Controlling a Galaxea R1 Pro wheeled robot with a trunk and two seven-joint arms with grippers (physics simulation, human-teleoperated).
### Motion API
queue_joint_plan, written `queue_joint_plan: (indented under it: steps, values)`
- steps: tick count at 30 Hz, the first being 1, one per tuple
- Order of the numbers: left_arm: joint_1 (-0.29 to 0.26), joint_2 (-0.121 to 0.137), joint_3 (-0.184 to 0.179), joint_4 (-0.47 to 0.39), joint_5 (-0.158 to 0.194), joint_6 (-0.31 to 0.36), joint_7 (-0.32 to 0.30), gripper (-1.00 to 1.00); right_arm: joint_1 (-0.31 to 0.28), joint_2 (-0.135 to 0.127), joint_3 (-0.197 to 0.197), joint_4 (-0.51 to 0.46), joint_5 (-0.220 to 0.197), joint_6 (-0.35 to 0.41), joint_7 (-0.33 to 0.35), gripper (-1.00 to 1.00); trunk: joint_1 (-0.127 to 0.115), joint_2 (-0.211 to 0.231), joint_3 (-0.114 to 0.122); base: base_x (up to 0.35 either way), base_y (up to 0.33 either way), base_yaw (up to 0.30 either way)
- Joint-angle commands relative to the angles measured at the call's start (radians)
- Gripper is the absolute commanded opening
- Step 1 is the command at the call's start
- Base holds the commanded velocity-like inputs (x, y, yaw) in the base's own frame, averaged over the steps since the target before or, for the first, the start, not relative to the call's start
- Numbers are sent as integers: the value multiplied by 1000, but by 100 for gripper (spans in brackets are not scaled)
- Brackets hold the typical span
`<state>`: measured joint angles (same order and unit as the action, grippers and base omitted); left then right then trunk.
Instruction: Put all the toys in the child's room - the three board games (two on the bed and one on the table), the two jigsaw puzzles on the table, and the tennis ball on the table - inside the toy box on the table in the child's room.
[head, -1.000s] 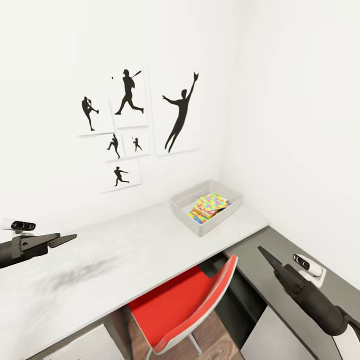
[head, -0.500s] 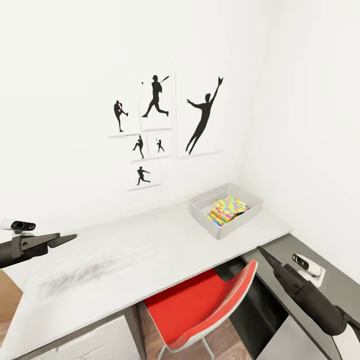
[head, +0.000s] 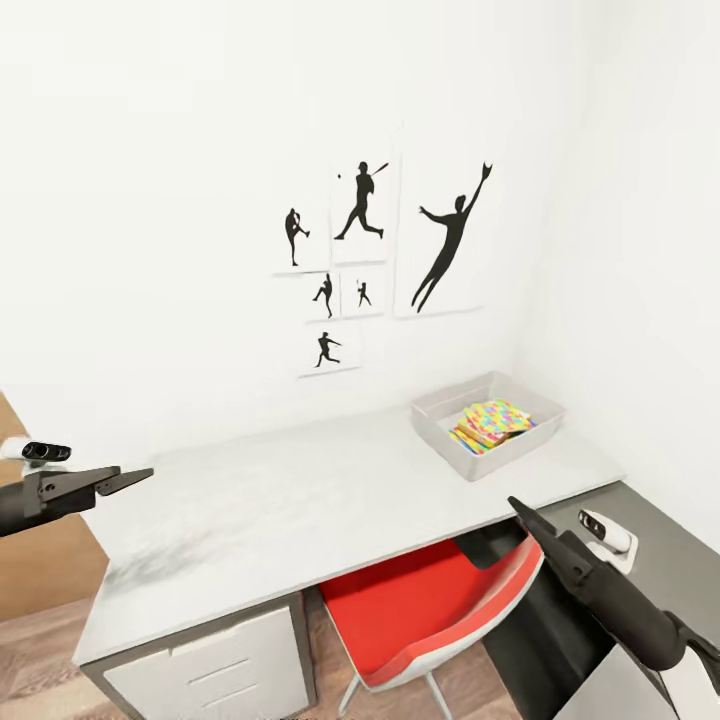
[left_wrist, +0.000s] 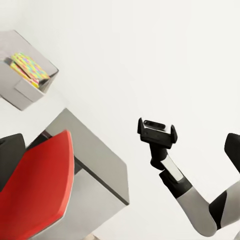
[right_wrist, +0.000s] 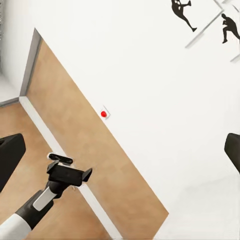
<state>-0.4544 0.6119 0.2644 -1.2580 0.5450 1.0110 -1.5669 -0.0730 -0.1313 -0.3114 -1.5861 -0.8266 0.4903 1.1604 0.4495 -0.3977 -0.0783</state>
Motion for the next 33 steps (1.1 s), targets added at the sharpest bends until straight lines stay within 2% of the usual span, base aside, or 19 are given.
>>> queue_joint_plan:
  steps: [1, 15, 22, 33]
  values:
    - [-1, 0, -1, 0, -1, 11, -4, 100, -1, 0, 0, 0, -4, 9, 1, 100, 0, -2, -1, -110, 96, 208]
    - [-1, 0, -1, 0, -1, 11, -4, 100, -1, 5, 2, -1, 1, 11, -2, 100, 0, -2, 15, -107, 189, 208]
    - [-1, 0, -1, 0, 0, 11, -4, 100, -1, 5, 4, -1, 1, 12, -5, 100, 0, -2, 24, -58, 91, 208]
    - [-1, -1, -1, 0, 0, 11, -4, 100, -1, 7, 6, -2, 1, 13, -49, 100, 0, -2, 37, -122, 133, 208]
